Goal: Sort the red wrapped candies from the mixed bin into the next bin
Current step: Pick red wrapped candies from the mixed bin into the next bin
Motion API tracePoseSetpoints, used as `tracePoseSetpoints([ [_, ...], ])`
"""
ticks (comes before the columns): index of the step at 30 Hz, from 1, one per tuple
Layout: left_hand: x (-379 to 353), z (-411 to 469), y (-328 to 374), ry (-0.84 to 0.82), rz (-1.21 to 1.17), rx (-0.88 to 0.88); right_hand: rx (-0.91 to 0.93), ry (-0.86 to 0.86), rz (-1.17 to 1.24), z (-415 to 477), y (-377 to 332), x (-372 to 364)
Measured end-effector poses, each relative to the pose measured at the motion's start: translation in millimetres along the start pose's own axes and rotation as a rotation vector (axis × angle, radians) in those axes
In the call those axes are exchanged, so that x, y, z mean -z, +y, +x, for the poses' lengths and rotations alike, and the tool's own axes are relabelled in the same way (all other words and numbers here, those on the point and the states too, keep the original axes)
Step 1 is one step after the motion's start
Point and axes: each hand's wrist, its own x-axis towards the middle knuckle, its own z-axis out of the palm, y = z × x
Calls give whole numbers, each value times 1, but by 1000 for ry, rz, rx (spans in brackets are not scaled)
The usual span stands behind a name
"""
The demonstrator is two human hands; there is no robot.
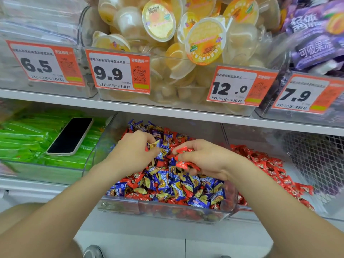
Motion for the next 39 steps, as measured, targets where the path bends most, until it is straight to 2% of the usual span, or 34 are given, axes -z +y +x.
tracePoseSetpoints([
  [2,-1,-4,-4,-20,71,55,57,77,-117,-9,1,5],
  [4,-1,-9,0,19,62,55,101,93,-83,-23,1,10],
  [6,-3,-12,10,67,-24,1,108,71,-19,-42,2,17],
  [8,-7,-15,23,3,-193,-22,105,87,-5,-64,2,26],
  [9,-11,-18,29,-78,-299,-9,120,144,-27,-73,5,32],
  [11,-18,-25,46,-262,-498,40,192,363,-140,-84,15,46],
  [13,-24,-32,65,-396,-610,24,266,609,-400,-90,30,66],
  [14,-27,-35,77,-436,-637,-1,255,670,-549,-92,38,75],
  [15,-30,-37,90,-454,-641,-35,208,679,-658,-96,46,84],
  [17,-37,-37,118,-395,-534,-171,80,582,-746,-100,61,101],
  [19,-47,-33,146,-225,-327,-359,-8,511,-760,-105,74,117],
  [21,-60,-21,172,-103,-185,-512,-42,552,-761,-111,83,131],
  [23,-77,-3,189,-90,-83,-613,-42,634,-730,-117,85,140],
  [25,-93,11,199,-181,18,-663,14,701,-661,-122,84,141],
  [27,-100,18,202,-274,58,-670,74,736,-583,-124,78,133],
  [28,-100,19,200,-256,40,-679,90,741,-557,-125,75,128],
  [31,-87,14,181,-45,-116,-705,137,729,-549,-122,68,111],
  [33,-71,8,158,119,-136,-658,216,730,-568,-118,58,95],
  [34,-63,7,144,151,-124,-602,276,719,-568,-115,52,85],
  [37,-38,15,92,41,8,-411,405,551,-613,-100,33,48],
  [39,-27,24,57,5,115,-316,415,473,-788,-80,24,27],
])
